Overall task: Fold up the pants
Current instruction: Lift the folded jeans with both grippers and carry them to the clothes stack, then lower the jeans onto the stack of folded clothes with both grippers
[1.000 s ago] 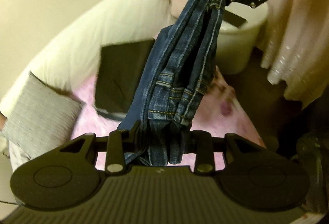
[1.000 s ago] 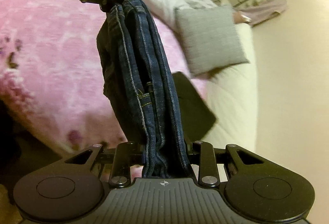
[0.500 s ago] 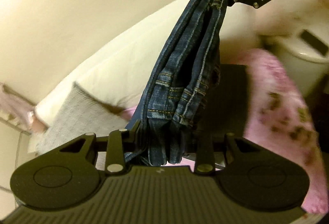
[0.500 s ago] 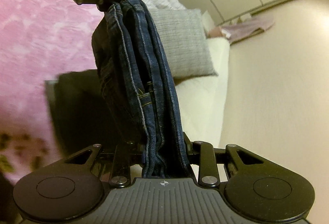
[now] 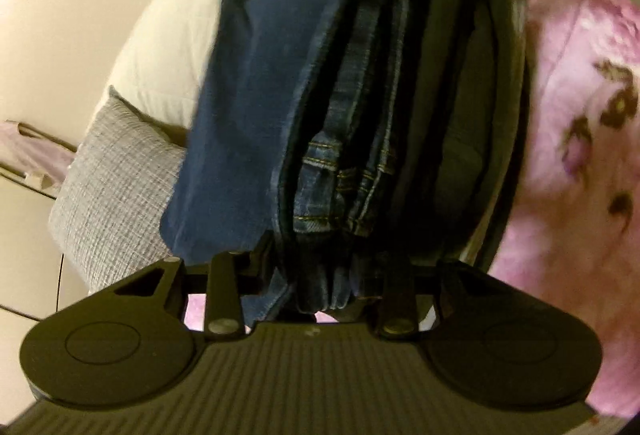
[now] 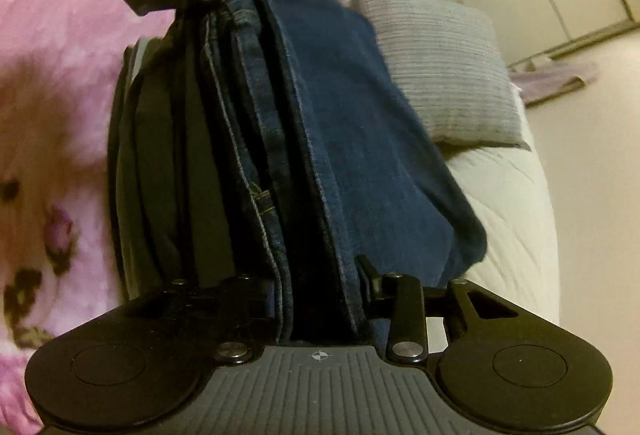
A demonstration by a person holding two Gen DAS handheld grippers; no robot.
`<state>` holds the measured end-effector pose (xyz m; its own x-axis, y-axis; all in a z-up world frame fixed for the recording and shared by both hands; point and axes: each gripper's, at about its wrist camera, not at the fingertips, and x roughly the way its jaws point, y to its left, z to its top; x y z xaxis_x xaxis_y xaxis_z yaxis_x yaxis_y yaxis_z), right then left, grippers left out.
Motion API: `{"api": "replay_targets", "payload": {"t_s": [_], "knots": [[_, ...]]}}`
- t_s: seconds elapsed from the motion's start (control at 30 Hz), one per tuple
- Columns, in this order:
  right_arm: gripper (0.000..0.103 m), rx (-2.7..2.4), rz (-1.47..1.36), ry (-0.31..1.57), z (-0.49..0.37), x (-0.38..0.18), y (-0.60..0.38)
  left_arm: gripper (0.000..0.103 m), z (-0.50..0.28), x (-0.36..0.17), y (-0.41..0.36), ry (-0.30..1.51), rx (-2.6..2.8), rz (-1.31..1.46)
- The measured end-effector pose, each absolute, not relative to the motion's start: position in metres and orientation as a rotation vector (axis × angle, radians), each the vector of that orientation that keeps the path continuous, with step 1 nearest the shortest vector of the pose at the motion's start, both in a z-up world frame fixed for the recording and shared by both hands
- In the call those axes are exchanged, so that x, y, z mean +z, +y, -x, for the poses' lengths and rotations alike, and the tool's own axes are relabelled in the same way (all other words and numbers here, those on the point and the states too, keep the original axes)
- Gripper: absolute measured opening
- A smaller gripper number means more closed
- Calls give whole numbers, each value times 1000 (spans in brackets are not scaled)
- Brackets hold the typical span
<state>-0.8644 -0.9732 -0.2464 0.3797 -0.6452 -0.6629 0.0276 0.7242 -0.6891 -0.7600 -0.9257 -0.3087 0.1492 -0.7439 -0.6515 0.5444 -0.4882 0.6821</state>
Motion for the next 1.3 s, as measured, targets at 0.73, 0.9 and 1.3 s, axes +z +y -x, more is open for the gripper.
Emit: {"api": "replay_targets", "payload": {"t_s": [0.73,0.9,1.3], "knots": [[39,-523,599,1140,868,-245,-943,37,743,-298,-927,-258,-1593,-1437],[40,-523,460,1147,879,-225,-944,37,730,-271,-924,-133,-1624,-1415],[39,-670,-123,878,903,-140,-1021,37,711,-192,-957,201,-1588,-1116]]}}
